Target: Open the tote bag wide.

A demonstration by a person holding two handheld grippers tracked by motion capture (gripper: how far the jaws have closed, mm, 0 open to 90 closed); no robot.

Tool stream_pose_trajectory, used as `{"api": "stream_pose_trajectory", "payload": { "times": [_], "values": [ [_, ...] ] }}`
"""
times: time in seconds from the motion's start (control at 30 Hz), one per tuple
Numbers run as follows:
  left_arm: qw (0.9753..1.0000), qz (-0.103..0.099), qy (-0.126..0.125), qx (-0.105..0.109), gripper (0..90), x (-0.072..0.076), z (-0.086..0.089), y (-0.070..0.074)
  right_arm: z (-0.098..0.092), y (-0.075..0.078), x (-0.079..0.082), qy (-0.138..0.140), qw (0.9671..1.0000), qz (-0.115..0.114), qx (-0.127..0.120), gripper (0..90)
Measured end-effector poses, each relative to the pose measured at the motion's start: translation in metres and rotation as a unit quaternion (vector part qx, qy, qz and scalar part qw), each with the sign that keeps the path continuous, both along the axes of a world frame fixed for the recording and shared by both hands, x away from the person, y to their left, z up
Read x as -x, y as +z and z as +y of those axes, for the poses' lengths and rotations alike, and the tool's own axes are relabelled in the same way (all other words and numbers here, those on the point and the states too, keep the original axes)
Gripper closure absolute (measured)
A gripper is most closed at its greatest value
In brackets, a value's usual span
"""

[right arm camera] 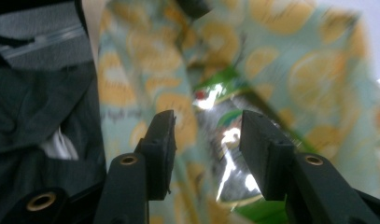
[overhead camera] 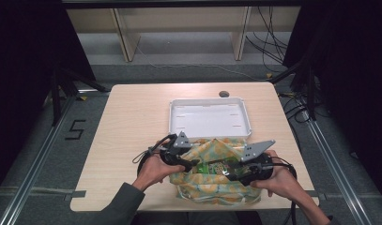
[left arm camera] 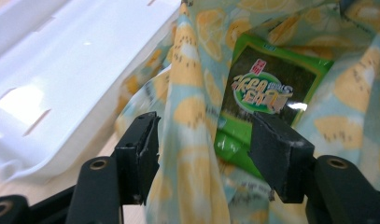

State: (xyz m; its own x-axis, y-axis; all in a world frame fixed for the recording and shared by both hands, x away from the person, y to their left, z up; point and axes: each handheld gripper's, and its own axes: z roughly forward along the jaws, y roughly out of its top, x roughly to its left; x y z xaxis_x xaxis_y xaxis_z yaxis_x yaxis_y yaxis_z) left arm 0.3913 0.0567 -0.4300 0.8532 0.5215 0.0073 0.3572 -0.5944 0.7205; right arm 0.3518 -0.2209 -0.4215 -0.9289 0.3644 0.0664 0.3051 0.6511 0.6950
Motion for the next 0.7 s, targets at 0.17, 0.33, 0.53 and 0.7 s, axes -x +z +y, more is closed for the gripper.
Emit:
{"api": "stream_pose_trajectory", "payload": {
  "times": [0.17, 0.33, 0.53, 0.7],
  "values": [
    [0.9993, 0.017, -0.013, -0.031, 66.1, -0.025, -0.014, -0.011, 0.001, -0.02, 0.008, 0.031, 0.9984, 0.024, 0.041, 75.1],
    [0.9964, 0.001, 0.063, -0.057, 87.8, -0.054, -0.009, -0.025, 0.002, -0.033, 0.02, 0.065, 0.9935, 0.048, 0.08, 90.0],
    [0.9936, 0.012, 0.099, -0.052, 88.8, -0.07, -0.003, -0.036, 0.008, -0.051, 0.041, 0.117, 0.9832, 0.047, 0.131, 90.0],
    [0.9937, 0.008, 0.103, -0.044, 76.0, -0.07, -0.005, -0.037, 0.013, -0.056, 0.041, 0.116, 0.9823, 0.056, 0.136, 88.1]
  ]
}}
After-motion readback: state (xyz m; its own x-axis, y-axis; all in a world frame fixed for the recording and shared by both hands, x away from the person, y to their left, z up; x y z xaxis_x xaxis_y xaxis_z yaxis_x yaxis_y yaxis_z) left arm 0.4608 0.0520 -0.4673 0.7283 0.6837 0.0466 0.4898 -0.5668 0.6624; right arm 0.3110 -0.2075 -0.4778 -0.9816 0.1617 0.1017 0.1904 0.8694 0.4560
